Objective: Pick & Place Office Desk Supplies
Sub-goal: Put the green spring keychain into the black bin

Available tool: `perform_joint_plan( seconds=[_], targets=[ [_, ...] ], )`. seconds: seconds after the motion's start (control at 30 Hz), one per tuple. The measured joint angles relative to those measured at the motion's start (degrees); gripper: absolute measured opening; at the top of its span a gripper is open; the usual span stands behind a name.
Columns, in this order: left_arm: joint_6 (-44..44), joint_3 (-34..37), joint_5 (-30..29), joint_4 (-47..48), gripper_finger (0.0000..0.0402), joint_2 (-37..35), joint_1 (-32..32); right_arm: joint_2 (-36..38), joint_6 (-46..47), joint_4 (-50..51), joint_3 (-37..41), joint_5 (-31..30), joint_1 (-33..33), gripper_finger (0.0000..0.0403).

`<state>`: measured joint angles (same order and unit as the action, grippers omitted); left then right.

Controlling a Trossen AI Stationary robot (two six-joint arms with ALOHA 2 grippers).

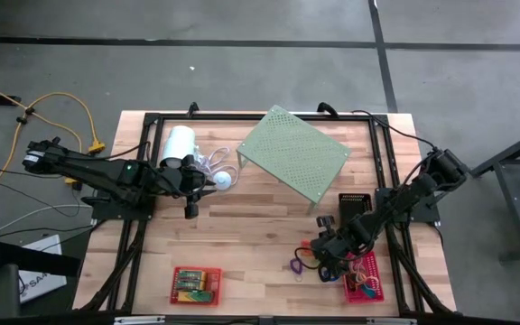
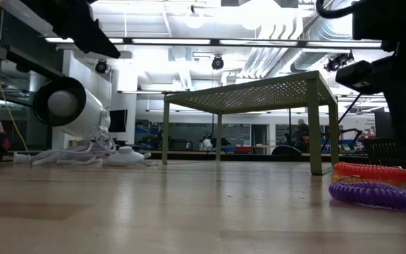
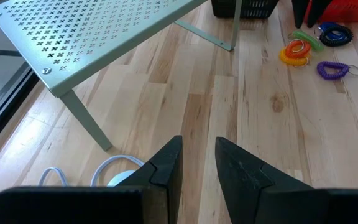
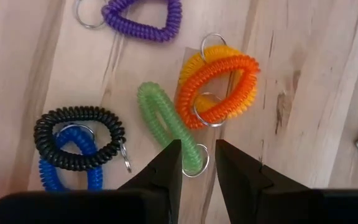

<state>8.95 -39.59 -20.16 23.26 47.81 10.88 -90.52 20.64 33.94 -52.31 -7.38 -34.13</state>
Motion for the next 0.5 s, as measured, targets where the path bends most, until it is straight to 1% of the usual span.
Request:
perform_joint_plan(
  seconds=[0.4, 0.5],
  targets=[
    [0.01, 0.04, 0.0, -0.01, 0.0089, 0.0, 0.0, -0.11, 0.04, -0.37, -0.01, 0.12, 0.0, 0.0086],
    [0.0, 0.04, 0.0, -0.01, 0.0089, 0.0, -0.01, -1.95, 0.04, -0.77, -0.09, 0.2, -0.08, 0.0086]
  ],
)
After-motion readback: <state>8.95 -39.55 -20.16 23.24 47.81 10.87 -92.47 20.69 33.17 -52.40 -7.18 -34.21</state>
